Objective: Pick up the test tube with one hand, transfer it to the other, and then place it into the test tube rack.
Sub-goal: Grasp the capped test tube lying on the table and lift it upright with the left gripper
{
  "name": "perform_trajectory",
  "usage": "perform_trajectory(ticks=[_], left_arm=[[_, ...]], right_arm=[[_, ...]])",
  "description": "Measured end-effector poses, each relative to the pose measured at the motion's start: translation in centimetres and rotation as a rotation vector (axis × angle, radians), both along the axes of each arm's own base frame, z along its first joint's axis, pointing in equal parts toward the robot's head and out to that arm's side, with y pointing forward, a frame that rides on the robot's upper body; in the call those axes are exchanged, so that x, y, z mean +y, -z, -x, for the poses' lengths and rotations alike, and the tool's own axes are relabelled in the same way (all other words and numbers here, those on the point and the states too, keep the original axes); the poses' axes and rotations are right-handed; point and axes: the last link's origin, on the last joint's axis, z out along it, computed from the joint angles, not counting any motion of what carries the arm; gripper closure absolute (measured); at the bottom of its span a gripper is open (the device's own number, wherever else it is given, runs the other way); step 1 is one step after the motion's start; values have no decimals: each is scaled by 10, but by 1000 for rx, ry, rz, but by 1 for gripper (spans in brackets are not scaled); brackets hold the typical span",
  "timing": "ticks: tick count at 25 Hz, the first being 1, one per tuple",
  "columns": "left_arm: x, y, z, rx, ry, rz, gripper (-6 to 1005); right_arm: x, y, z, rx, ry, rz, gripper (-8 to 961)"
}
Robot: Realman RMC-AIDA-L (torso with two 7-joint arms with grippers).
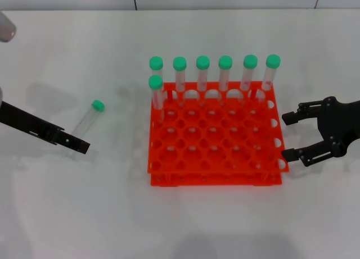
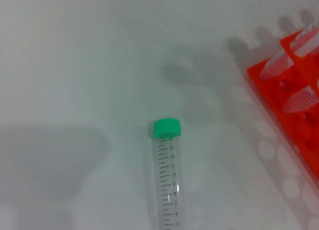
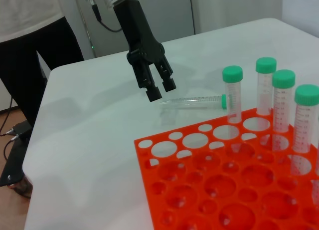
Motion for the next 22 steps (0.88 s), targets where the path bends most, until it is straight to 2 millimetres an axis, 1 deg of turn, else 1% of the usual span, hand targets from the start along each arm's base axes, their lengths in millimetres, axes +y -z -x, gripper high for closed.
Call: perform_trajectory(ticks=[6, 9, 22], left_arm=[[3, 4, 1, 42, -19, -3, 138], [2, 10, 0, 53, -15, 14, 137], [7, 17, 3, 67, -18, -1, 211]], right_arm=[[0, 1, 0, 1, 1, 0, 85], [0, 2, 0, -1, 2, -2, 85], [-1, 5, 0, 1, 7, 1, 85]])
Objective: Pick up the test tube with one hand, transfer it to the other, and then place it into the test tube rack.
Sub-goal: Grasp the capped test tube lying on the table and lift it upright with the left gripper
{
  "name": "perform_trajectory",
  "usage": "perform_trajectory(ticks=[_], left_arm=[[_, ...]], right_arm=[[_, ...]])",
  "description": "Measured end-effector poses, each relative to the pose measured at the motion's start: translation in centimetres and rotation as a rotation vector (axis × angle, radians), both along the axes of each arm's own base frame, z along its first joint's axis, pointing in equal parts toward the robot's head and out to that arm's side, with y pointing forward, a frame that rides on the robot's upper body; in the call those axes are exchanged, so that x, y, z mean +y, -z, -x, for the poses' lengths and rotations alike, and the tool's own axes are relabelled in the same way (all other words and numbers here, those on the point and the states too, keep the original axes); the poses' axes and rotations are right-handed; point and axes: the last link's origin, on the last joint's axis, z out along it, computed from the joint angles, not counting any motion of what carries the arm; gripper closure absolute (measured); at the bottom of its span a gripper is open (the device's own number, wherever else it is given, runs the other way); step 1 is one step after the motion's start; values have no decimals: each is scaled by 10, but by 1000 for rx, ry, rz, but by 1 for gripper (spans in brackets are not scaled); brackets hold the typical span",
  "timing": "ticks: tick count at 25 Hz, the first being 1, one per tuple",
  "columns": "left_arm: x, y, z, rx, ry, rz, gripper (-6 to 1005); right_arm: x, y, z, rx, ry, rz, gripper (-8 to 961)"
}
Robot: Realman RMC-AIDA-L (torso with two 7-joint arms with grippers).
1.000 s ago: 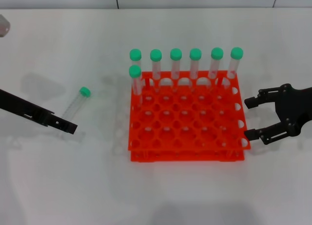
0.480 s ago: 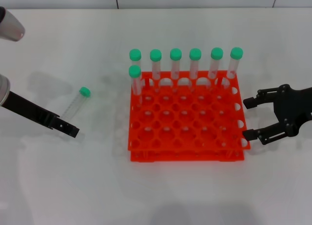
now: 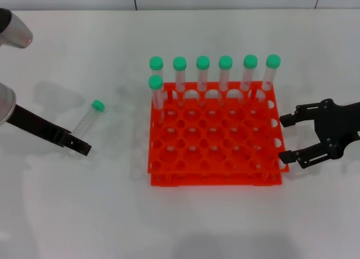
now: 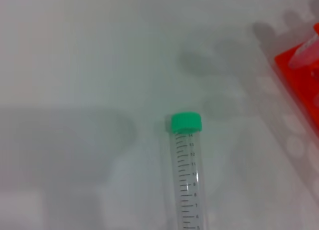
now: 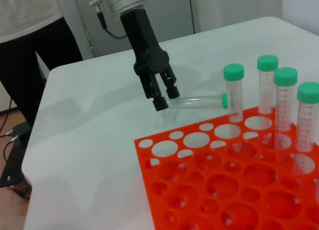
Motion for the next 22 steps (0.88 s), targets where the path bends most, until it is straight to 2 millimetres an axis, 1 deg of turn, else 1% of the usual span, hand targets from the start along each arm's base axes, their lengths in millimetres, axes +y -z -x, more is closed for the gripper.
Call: perform_trajectory(ticks=[4, 12, 17, 22], left_arm=[[0, 1, 2, 4, -6, 1, 234], [1, 0, 6, 34, -27, -13, 465], [3, 2, 6, 36, -30, -19, 504], [5, 7, 6, 39, -34, -7, 507]], right_arm=[[0, 0, 0, 0, 1, 0, 85], [-1, 0, -1, 0, 1, 1, 84], [-1, 1, 0, 2, 0, 2, 84], [-1, 2, 1, 3, -2, 2, 85]])
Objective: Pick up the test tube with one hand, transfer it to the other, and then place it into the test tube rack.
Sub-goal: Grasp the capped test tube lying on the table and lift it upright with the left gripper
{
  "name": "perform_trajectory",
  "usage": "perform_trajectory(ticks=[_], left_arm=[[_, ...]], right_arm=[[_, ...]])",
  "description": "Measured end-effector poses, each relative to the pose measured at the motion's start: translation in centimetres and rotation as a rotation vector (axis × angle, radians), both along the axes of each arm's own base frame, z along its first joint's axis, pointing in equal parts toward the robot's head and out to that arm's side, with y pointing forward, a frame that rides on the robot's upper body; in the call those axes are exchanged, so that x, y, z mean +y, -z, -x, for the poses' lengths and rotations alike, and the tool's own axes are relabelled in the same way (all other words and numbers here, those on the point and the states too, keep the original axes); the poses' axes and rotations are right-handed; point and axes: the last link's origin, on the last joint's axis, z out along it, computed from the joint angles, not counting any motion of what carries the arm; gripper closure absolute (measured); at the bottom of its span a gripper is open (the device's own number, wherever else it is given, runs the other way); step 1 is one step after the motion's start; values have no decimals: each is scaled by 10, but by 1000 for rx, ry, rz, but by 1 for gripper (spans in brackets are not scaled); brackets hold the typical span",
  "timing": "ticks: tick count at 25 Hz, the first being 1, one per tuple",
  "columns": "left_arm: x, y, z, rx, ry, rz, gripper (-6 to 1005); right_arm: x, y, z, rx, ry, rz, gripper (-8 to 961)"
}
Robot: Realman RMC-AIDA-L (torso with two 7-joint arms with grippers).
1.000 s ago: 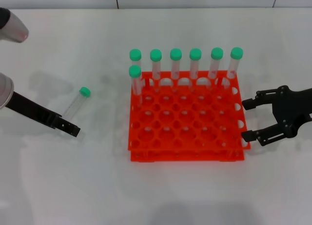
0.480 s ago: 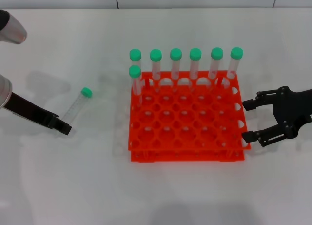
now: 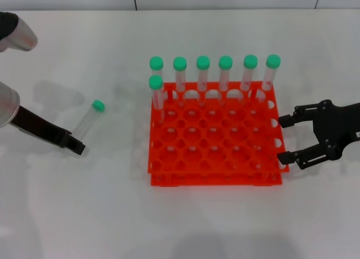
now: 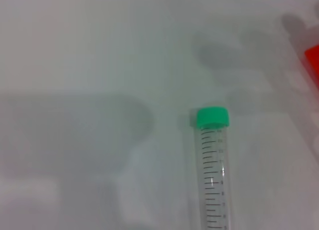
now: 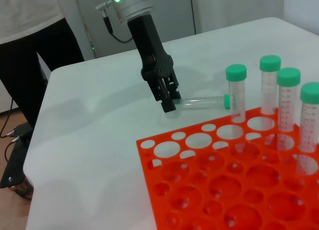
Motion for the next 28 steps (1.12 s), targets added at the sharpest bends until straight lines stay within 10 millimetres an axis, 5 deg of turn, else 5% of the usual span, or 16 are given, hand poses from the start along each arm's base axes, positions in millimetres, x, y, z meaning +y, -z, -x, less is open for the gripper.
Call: perform_trajectory(ticks=[6, 16, 20, 28], left_arm=[[1, 1, 0, 4, 2, -5, 510], [4, -1, 2, 23, -5, -31, 691], [8, -3, -6, -2, 30, -53, 786], [13, -26, -34, -116, 206, -194, 794]], right_arm=[[0, 0, 1, 2, -1, -1, 84], [0, 0, -1, 4, 4, -5, 84], [0, -2, -1, 3, 6, -8, 85], [0, -2, -3, 2, 9, -9, 85]])
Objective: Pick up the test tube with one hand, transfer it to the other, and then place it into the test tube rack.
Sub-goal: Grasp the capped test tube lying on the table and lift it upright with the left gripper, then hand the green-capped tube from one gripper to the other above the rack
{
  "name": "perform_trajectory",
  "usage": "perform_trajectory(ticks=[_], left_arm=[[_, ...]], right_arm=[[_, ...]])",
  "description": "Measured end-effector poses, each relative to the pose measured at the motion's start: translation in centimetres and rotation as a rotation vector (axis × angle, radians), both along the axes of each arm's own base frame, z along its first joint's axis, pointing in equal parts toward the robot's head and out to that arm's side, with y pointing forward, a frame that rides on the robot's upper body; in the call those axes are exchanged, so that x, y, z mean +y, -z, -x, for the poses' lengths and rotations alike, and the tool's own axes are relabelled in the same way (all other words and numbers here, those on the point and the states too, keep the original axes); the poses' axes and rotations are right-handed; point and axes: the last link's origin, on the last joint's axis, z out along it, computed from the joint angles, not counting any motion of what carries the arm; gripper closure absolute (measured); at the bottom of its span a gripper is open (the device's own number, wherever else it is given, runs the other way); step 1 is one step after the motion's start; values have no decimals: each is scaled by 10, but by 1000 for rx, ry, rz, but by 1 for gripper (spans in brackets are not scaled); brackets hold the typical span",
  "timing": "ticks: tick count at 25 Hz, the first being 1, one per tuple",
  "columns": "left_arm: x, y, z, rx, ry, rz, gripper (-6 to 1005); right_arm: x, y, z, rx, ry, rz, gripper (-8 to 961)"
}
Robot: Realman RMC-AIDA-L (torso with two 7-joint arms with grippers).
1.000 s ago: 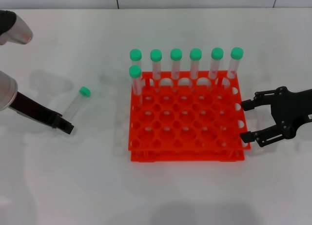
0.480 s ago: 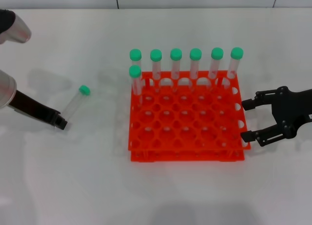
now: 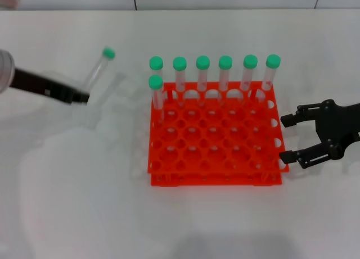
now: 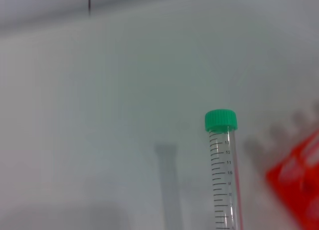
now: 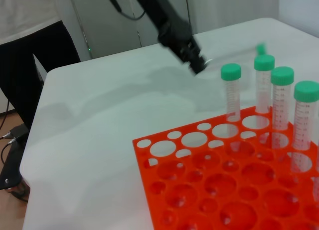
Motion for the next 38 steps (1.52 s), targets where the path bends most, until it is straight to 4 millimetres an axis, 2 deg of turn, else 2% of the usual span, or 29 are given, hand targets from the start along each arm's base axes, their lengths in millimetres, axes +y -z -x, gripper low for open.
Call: perform_trajectory(ticks=[6, 11, 15, 22, 27, 38], left_arm=[[2, -7, -18, -163, 234, -126, 796], [-2, -6, -27, -297, 415, -192, 790], [-5, 2, -36, -377, 512, -158, 786], [1, 14, -55, -515, 620, 19, 778], [10, 21, -56, -501, 625, 99, 773], [13, 43, -52, -366, 629, 194, 761]], right_arm=[[-2, 1, -2, 2, 7, 2, 84], [-4, 4, -2, 7, 3, 2, 84], [-6, 4, -3, 8, 4, 0, 84], [-7, 6, -2, 13, -9, 1, 84], [-7, 7, 0, 19, -16, 3, 85], [-6, 8, 2, 29, -23, -6, 84]])
